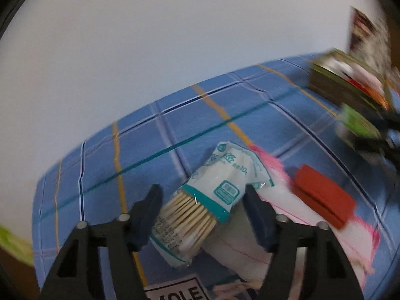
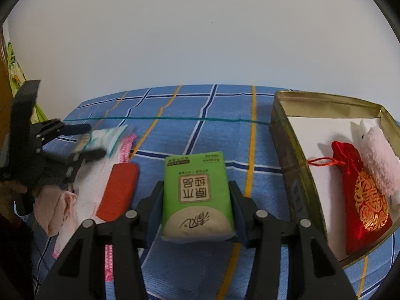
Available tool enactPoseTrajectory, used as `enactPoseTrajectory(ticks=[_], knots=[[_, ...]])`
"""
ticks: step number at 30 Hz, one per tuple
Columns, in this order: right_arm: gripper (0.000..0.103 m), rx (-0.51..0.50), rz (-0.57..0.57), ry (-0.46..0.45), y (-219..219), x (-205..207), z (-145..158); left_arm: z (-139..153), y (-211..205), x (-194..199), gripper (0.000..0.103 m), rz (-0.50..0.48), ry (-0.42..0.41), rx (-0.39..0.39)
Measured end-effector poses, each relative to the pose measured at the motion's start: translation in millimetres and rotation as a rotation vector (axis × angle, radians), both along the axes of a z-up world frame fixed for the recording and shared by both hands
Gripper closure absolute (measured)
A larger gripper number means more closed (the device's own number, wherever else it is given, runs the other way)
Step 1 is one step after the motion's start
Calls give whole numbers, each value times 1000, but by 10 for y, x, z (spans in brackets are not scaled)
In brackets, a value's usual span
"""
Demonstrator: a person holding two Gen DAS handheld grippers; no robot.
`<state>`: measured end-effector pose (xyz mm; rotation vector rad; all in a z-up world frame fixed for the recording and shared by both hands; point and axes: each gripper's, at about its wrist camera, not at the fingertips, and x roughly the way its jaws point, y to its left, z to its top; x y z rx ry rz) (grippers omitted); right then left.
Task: Organize soft objects
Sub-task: 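Grasp the green tissue pack with the right tool while the left tool grasps the cotton swab bag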
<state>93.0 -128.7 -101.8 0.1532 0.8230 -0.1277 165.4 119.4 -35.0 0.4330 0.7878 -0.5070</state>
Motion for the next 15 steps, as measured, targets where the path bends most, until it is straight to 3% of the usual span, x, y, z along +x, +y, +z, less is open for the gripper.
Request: enactPoseTrajectory(ticks=[7, 11, 15], knots=[[53, 4, 7, 2, 43, -28, -33, -32, 93, 63, 39, 30, 46, -76], [53, 13, 9, 7, 33, -33, -28, -71, 106, 129, 29, 66, 64, -53], [53, 15, 7, 17, 19, -49, 3, -112, 235, 287, 20, 147, 150, -135]])
